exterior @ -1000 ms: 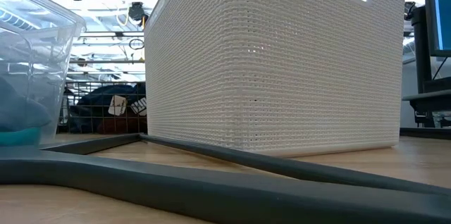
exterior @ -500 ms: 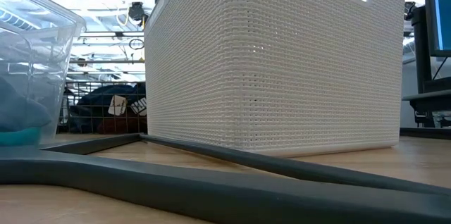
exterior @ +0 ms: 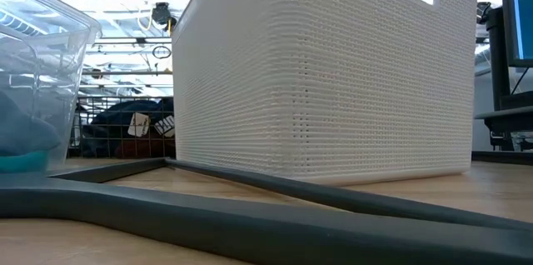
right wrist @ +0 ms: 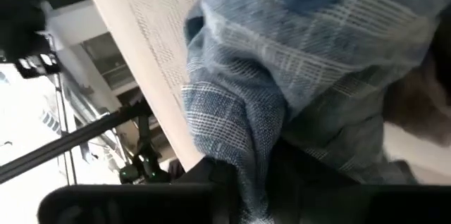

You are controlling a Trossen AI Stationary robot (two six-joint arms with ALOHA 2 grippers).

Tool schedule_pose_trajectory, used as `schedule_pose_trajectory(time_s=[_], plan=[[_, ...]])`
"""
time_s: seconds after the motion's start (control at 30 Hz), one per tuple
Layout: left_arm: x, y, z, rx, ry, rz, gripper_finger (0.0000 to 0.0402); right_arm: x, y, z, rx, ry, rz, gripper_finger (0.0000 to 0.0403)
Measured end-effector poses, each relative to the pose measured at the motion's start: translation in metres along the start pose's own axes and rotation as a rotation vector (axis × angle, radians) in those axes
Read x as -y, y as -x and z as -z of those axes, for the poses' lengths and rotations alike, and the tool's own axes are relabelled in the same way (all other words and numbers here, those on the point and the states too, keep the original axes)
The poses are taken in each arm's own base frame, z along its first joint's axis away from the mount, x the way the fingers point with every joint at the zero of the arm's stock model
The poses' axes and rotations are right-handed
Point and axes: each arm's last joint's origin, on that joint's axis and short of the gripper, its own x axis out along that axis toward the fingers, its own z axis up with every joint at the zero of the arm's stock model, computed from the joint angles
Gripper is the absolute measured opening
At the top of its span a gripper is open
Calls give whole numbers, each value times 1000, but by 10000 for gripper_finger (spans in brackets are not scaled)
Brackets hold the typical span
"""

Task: Pick & Place Cloths
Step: Put the blue polo into the white bin

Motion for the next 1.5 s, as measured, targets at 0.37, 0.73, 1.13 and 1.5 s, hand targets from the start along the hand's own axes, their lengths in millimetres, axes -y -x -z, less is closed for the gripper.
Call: schedule_pose_trajectory(time_s=[0.37,0.73,1.13,1.5], plan=[[-1,0,3,-27,9,-6,81,-8,32,-10,98,45,-60,44],[-1,0,3,-28,7,-6,81,-20,45,3,109,91,-100,60],[-1,0,3,-28,6,-6,81,-21,45,4,136,90,-99,61],[-1,0,3,-28,6,-6,81,-24,45,4,158,77,-124,61]])
